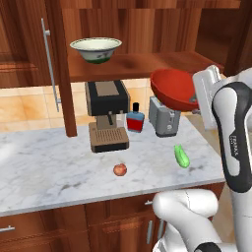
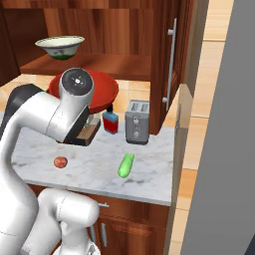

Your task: Pick both bowls and place them on the counter. Then place the corn in one bowl and place the peach in the other bowl.

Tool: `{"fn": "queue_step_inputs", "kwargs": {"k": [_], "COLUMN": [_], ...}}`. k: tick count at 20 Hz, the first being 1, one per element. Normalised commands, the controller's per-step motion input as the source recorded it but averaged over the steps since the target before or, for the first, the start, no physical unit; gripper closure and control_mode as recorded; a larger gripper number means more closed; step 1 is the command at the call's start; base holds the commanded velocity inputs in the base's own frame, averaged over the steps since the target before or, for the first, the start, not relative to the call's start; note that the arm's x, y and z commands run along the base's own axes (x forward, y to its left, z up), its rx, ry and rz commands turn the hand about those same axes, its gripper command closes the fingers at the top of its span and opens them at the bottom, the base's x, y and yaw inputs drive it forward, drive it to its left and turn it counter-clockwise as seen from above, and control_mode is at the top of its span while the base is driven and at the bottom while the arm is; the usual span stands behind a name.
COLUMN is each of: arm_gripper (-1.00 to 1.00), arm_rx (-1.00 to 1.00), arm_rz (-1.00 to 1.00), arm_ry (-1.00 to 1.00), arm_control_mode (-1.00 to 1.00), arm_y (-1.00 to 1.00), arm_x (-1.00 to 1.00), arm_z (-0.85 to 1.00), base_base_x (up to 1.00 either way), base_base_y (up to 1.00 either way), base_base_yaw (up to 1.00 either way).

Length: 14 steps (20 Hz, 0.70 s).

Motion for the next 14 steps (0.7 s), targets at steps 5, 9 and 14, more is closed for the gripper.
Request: {"fn": "queue_step_inputs", "kwargs": {"k": [5,9,14], "arm_gripper": [1.00,1.00,1.00], "arm_rx": [0.00,0.00,0.00], "arm_rz": [0.00,0.00,0.00], "arm_ry": [0.12,0.17,0.11], "arm_control_mode": [-1.00,-1.00,-1.00], "arm_y": [0.25,0.17,0.12], "arm_x": [-0.20,0.05,0.21], "arm_z": [-0.65,-0.70,-0.71], "base_base_x": [0.00,0.00,0.00], "base_base_y": [0.00,0.00,0.00], "base_base_yaw": [0.00,0.00,0.00]}}
